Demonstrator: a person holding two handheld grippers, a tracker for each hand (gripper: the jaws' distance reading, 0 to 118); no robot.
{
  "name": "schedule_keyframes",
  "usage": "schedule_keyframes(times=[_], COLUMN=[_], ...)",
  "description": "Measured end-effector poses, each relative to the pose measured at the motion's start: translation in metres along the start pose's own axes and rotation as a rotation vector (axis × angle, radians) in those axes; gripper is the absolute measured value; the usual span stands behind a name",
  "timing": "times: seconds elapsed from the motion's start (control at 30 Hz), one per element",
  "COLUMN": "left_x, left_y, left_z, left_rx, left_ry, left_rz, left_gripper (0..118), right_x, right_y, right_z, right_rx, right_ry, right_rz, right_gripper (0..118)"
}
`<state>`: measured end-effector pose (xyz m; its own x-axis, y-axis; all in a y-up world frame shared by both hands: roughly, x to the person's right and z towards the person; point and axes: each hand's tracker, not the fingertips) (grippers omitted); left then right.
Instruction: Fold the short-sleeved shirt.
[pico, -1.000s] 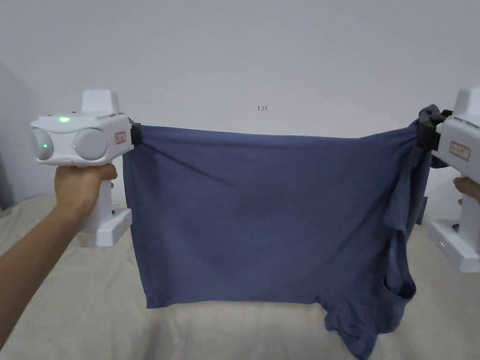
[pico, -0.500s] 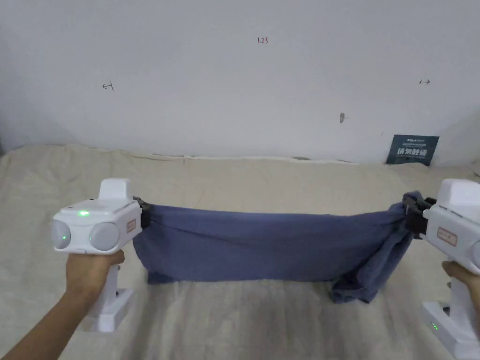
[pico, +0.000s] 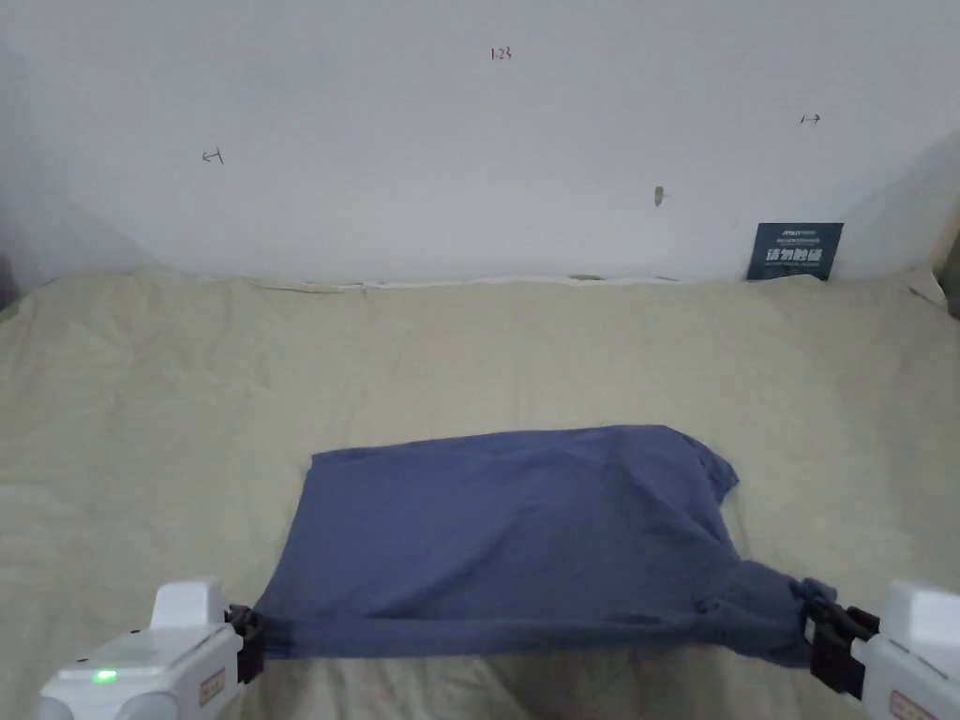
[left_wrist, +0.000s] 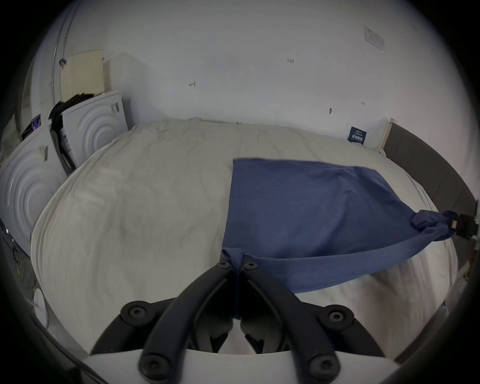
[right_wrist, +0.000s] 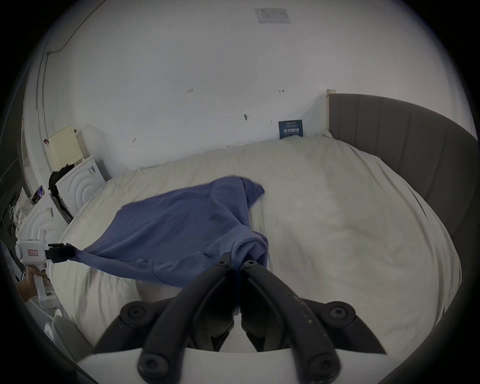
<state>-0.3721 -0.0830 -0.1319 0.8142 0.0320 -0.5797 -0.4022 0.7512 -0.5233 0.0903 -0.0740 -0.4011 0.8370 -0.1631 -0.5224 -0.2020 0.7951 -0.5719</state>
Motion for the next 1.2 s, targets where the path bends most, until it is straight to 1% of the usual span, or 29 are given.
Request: schedule_keyframes(times=[0.13,0.2,0.33,0.4,0.47,0.57,0.63,0.7,0.73,0.77,0.8,0.83,0.87,0.9,0.93,0.97,1.07,1.13,1.2], left_x=[-0.004,-0.019,-0.018,-0.019,-0.025,-0.030,-0.030,-0.026,-0.025,-0.025,-0.026,-0.026,-0.026,-0.024,-0.021,-0.007,0.011,0.029,0.041], left_y=[-0.035,-0.052,-0.081,-0.093,-0.107,-0.122,-0.127,-0.124,-0.121,-0.118,-0.114,-0.108,-0.101,-0.092,-0.083,-0.073,-0.035,-0.011,0.007], left_z=[0.034,0.029,0.047,0.048,0.036,0.020,0.016,0.018,0.019,0.020,0.021,0.024,0.027,0.033,0.040,0.061,0.090,0.120,0.140], left_rx=[-0.036,-0.057,-0.093,-0.126,-0.157,-0.220,-0.213,-0.207,-0.214,-0.224,-0.235,-0.237,-0.229,-0.190,-0.131,-0.055,0.062,0.175,0.290], left_ry=[0.004,0.010,0.022,0.031,0.053,0.062,0.067,0.079,0.080,0.079,0.080,0.078,0.067,0.036,0.018,0.022,-0.021,-0.071,-0.071], left_rz=[0.032,0.034,0.023,0.004,-0.032,-0.049,-0.045,-0.054,-0.049,-0.042,-0.025,-0.001,0.010,0.033,0.045,0.058,0.093,0.087,0.065], left_gripper=[3,3,3,3,3,3,3,4,8,18,46,76,101,118,118,118,118,118,118], right_x=[0.002,0.002,-0.007,-0.007,-0.007,-0.009,-0.009,-0.011,-0.014,-0.016,-0.014,-0.017,-0.019,-0.023,-0.027,-0.032,-0.053,-0.067,-0.079], right_y=[-0.035,-0.052,-0.087,-0.105,-0.121,-0.140,-0.147,-0.145,-0.139,-0.134,-0.128,-0.120,-0.111,-0.098,-0.084,-0.071,-0.027,0.000,0.018], right_z=[0.031,0.043,0.059,0.056,0.052,0.040,0.027,0.024,0.026,0.028,0.031,0.036,0.041,0.048,0.055,0.061,0.089,0.109,0.127], right_rx=[-0.038,-0.076,-0.161,-0.216,-0.248,-0.326,-0.366,-0.361,-0.368,-0.373,-0.371,-0.351,-0.322,-0.276,-0.230,-0.180,0.009,0.128,0.243], right_ry=[-0.003,-0.011,-0.043,-0.073,-0.075,-0.115,-0.122,-0.128,-0.133,-0.135,-0.127,-0.119,-0.113,-0.109,-0.109,-0.115,-0.096,-0.097,-0.083], right_rz=[0.003,-0.007,0.003,-0.018,-0.033,-0.019,-0.018,-0.019,-0.016,-0.013,-0.012,-0.002,0.008,0.015,0.022,0.028,0.055,0.069,0.093], right_gripper=[5,5,5,5,5,5,5,6,6,8,20,37,55,79,94,102,102,102,102])
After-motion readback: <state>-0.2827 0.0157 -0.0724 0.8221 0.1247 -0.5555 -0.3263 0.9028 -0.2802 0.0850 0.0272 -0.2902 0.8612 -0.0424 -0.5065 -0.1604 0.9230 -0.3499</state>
